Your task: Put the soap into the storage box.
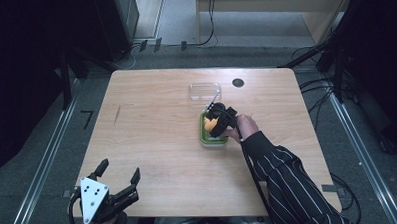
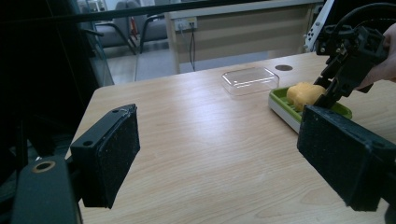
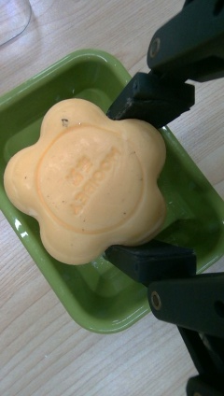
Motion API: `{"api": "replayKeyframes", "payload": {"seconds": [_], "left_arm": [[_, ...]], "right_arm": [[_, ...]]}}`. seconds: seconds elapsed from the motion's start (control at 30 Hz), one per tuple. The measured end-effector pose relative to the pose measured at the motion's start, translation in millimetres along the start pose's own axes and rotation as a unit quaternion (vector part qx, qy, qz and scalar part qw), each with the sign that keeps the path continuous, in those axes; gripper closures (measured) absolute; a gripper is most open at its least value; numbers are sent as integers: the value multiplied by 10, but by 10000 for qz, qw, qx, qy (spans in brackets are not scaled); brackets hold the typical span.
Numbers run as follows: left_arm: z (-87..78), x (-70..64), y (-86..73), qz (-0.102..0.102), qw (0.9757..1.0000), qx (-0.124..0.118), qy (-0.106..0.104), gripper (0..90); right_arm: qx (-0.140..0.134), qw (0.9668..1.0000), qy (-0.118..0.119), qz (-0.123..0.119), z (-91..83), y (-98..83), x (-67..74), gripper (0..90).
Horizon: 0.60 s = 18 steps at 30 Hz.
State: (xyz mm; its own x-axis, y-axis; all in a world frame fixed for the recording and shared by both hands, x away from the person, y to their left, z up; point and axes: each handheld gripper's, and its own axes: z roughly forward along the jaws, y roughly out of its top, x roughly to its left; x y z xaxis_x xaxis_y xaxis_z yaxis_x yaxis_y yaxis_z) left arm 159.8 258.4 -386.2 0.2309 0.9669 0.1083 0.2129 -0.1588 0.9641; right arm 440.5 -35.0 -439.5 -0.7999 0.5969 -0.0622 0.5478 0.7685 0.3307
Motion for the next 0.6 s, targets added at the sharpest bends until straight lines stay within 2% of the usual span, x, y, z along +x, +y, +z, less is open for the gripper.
{"api": "replayKeyframes", "payload": {"seconds": [0.3, 0.43, 0.6], "left_arm": [[-20, 1, -6, -13, 10000, -20, 26, 137], [-28, 9, -9, -7, 10000, -21, 42, 137], [-30, 7, -10, 5, 10000, -5, 46, 137]], "right_arm": [[91, 9998, -124, -102, 40, 26, 48, 401], [264, 9993, -182, -180, 88, 38, 71, 375], [107, 9995, -223, -178, 36, 42, 66, 303]]}}
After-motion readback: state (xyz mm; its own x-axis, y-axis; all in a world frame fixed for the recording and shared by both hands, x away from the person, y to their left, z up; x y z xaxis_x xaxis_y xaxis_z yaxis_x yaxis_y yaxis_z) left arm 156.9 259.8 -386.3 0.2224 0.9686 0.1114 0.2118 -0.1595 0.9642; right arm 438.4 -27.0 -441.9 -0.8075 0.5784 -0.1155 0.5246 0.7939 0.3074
